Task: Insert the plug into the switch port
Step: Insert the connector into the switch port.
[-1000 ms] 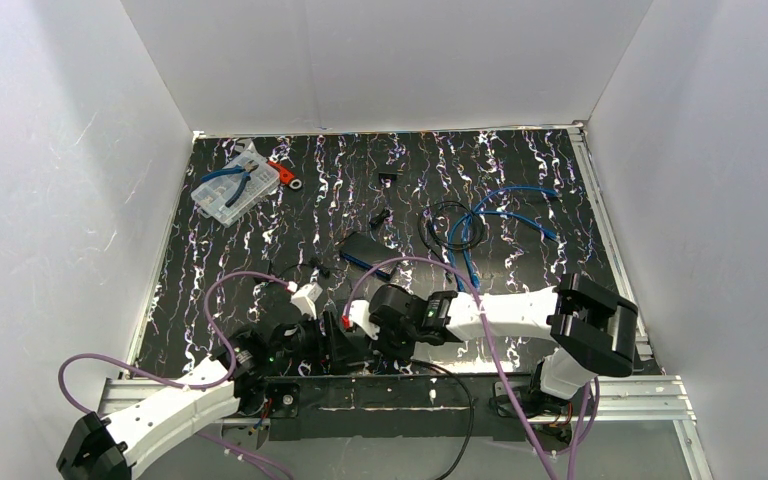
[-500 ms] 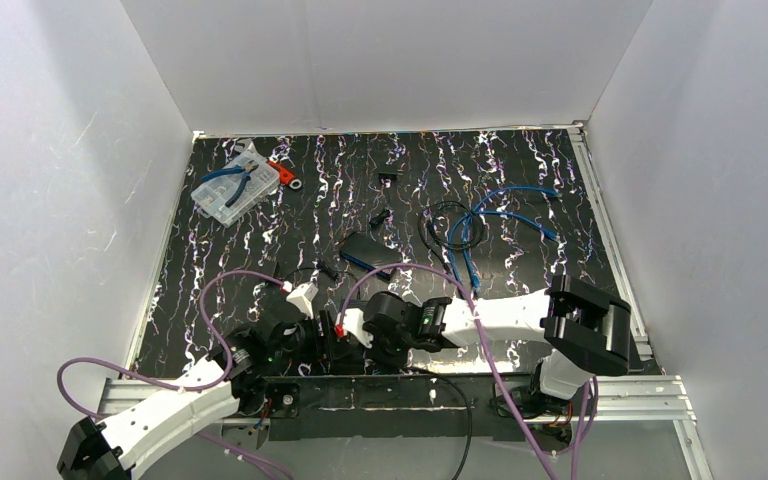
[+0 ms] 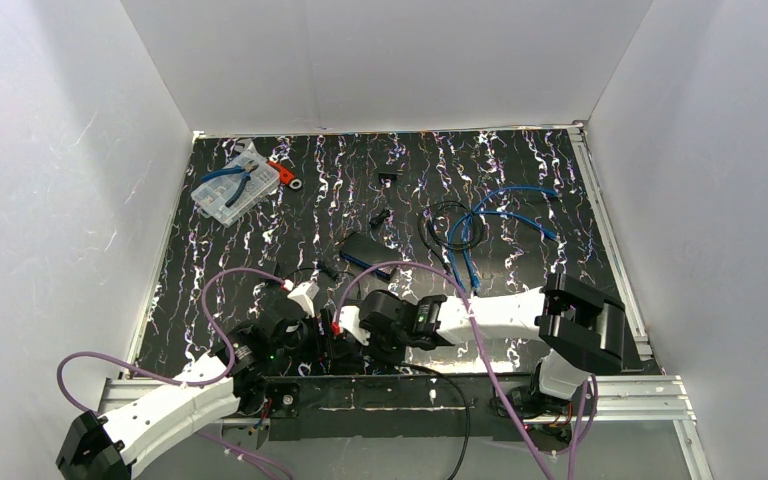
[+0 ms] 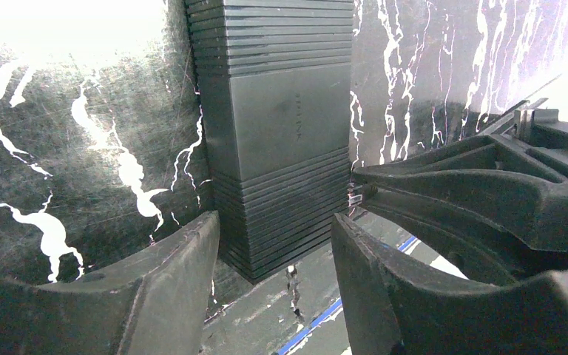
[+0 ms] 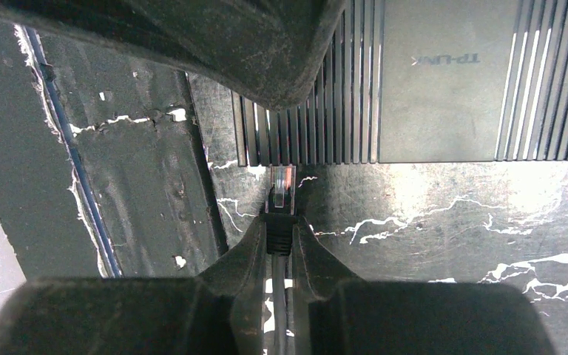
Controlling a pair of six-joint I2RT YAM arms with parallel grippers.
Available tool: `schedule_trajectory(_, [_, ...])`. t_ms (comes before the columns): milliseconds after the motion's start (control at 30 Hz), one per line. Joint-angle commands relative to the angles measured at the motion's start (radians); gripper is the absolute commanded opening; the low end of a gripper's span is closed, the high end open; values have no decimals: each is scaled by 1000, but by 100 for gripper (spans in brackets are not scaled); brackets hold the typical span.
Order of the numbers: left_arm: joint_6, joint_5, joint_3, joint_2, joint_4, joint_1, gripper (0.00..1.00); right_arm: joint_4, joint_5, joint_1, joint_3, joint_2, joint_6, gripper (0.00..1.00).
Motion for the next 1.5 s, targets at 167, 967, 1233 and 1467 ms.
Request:
schedule_trajectory(167, [23,-9,1,13,-41,-3,56,-102,15,-4,64,38,-21,1])
schedule_trajectory(967, [32,21,-9,35,-7,-3,55,-108,31,-4,116,61,-29,1])
schedule_trajectory(1233, [40,46,-8,96,34,-3,54,-69,52,-4,99,25,-62,1])
schedule_trajectory(1467, [40,60,-12,109,48,-4,52,-51,64,-4,108,28,-74,1])
